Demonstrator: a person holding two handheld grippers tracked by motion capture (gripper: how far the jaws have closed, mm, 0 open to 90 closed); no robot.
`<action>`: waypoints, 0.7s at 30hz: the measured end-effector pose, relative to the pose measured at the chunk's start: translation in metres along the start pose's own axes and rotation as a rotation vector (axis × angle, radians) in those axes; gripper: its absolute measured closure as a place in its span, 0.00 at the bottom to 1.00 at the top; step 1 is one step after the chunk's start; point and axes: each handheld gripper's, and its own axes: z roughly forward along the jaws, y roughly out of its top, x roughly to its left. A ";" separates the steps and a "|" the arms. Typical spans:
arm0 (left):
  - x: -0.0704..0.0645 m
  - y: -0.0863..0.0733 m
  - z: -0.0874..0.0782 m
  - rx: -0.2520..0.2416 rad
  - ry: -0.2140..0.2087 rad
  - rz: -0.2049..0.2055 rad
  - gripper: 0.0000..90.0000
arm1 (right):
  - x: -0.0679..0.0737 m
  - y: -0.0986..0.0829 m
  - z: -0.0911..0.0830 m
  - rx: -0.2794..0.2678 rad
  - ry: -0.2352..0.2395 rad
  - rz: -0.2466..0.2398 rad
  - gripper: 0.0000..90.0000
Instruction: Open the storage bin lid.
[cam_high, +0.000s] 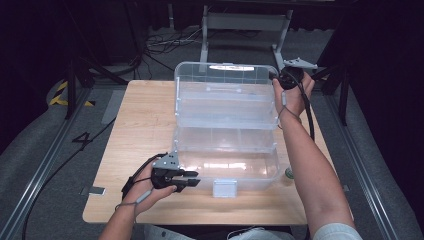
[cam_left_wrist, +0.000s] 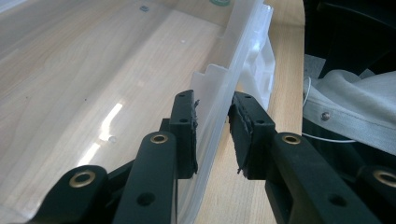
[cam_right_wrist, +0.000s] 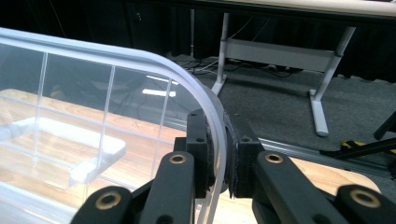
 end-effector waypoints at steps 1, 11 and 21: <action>0.000 0.000 0.000 0.000 0.000 0.000 0.80 | 0.000 0.000 0.001 0.002 -0.003 -0.005 0.91; 0.000 -0.001 0.000 -0.011 -0.004 -0.003 0.80 | -0.008 -0.004 0.010 0.010 0.033 -0.006 0.91; 0.000 -0.001 0.000 -0.016 -0.009 -0.008 0.80 | -0.012 -0.009 0.018 0.009 0.057 -0.039 0.90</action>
